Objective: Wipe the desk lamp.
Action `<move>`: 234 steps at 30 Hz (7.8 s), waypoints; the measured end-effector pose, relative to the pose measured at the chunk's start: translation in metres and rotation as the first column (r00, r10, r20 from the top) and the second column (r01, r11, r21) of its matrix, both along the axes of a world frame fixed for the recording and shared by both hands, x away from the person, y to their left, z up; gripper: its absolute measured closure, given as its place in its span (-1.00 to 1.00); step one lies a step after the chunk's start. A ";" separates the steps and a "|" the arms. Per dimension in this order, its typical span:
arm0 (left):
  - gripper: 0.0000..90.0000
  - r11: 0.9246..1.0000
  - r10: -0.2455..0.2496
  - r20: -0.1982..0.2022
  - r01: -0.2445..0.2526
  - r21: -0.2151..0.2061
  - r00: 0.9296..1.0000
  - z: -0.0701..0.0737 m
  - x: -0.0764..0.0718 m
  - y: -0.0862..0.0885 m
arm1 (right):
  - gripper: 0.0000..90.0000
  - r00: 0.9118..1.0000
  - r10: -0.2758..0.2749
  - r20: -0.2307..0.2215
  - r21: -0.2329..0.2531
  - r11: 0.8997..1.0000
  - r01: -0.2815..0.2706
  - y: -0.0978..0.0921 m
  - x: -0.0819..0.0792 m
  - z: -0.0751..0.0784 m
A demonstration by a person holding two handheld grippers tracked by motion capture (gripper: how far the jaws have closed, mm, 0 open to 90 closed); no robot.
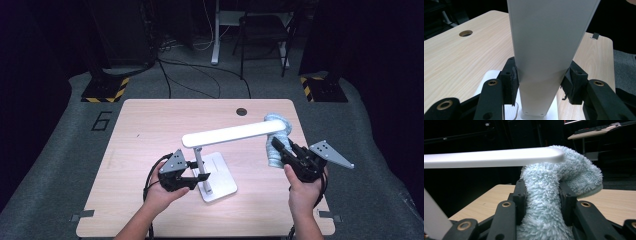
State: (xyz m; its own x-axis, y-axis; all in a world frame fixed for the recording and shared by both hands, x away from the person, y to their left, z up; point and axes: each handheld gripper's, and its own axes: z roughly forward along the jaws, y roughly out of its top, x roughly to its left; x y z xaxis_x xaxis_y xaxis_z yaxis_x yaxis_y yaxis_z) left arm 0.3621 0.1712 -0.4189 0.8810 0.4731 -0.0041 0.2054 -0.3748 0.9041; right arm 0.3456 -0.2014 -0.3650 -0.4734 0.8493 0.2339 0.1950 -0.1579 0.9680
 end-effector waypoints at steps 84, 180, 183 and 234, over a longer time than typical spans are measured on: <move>0.17 1.000 0.018 -0.004 -0.018 -0.025 1.000 -0.002 0.002 -0.007 | 0.47 0.872 0.472 0.131 -0.142 0.879 -0.454 0.099 -0.056 0.040; 0.17 0.999 0.033 -0.008 -0.033 -0.024 0.999 -0.002 0.000 -0.010 | 0.44 0.906 0.405 0.120 -0.183 0.906 -0.381 0.164 -0.004 0.092; 0.17 1.000 0.030 -0.004 -0.030 -0.010 1.000 -0.001 0.001 -0.010 | 0.44 0.887 0.445 0.122 -0.180 0.889 -0.421 0.180 -0.009 0.094; 0.17 1.000 0.024 0.002 -0.024 -0.019 1.000 -0.004 0.004 0.001 | 0.45 0.997 0.074 0.020 -0.107 0.992 -0.071 0.028 0.030 0.057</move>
